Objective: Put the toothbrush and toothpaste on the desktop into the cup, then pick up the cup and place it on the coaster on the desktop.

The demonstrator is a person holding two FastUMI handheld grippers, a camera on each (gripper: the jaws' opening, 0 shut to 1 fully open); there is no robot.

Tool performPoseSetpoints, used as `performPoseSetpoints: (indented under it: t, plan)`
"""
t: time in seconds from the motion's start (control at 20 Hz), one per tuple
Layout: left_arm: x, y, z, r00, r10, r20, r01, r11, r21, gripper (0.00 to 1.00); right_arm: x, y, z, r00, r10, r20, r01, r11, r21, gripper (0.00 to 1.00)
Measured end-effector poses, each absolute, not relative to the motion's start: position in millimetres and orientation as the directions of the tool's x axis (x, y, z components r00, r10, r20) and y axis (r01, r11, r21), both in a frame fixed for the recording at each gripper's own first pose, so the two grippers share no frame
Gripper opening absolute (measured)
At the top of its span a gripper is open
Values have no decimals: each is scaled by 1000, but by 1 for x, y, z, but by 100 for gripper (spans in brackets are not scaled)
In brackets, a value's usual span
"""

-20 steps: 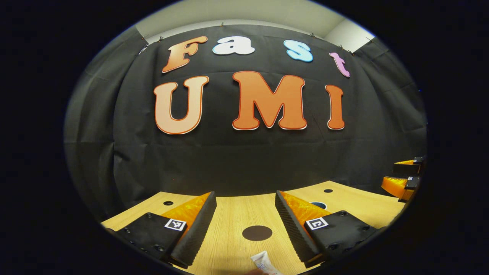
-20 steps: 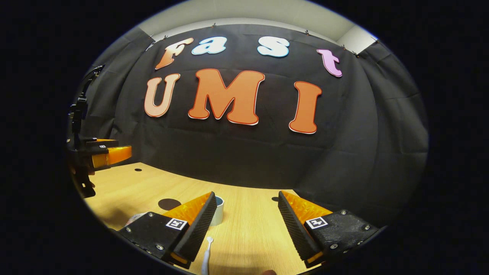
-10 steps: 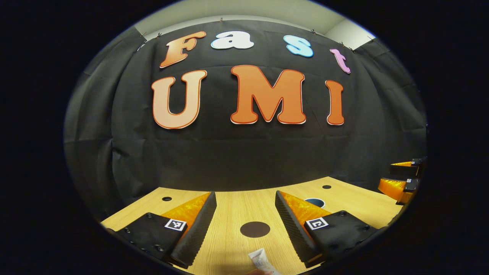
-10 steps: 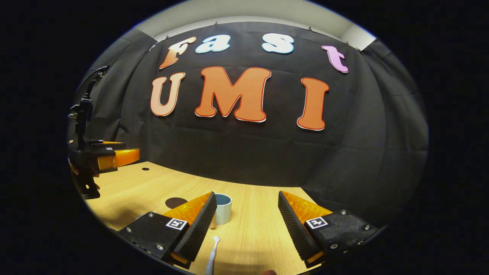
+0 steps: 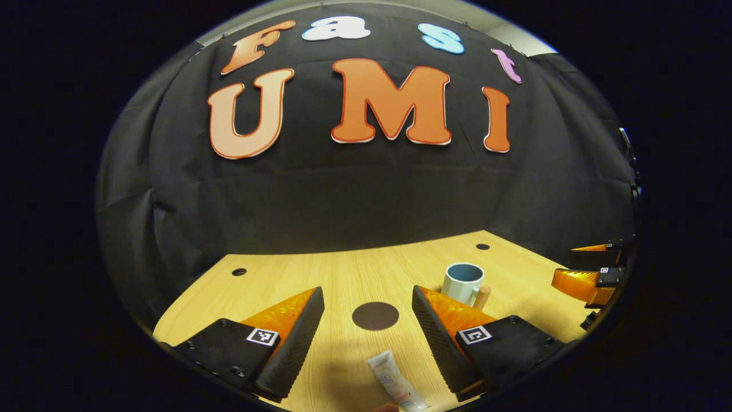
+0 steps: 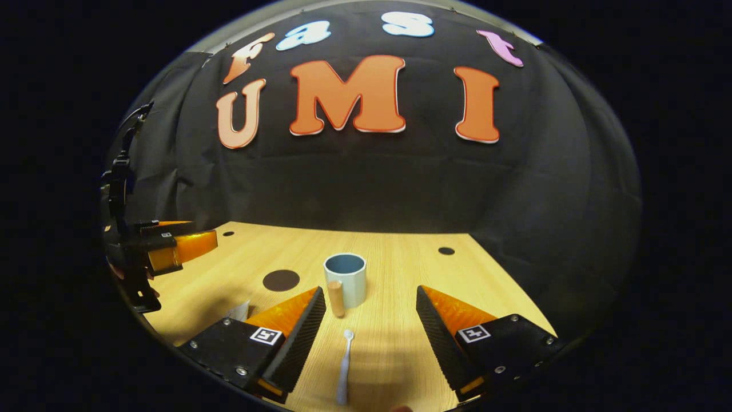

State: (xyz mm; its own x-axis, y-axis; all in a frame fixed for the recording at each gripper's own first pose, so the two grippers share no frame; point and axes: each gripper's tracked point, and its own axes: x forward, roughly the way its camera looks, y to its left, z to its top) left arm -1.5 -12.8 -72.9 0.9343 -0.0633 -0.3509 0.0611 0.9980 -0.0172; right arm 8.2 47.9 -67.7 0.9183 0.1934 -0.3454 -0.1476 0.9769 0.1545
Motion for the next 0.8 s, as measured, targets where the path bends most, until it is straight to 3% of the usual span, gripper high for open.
performPoseSetpoints:
  t: [0.25,0.45,0.8]
  plan:
    - [-10,-19,-119,851,-97,-517,80,995,-55,98,1,59,-91,840,261,-475,-179,961,212,95]
    - [-23,-22,-169,726,-140,-673,98,990,-100,98,-7,68,-112,771,291,-566,-204,955,214,92]
    - [-45,-31,-211,571,-204,-795,105,979,-176,99,-21,85,-140,632,314,-709,-239,949,207,82]
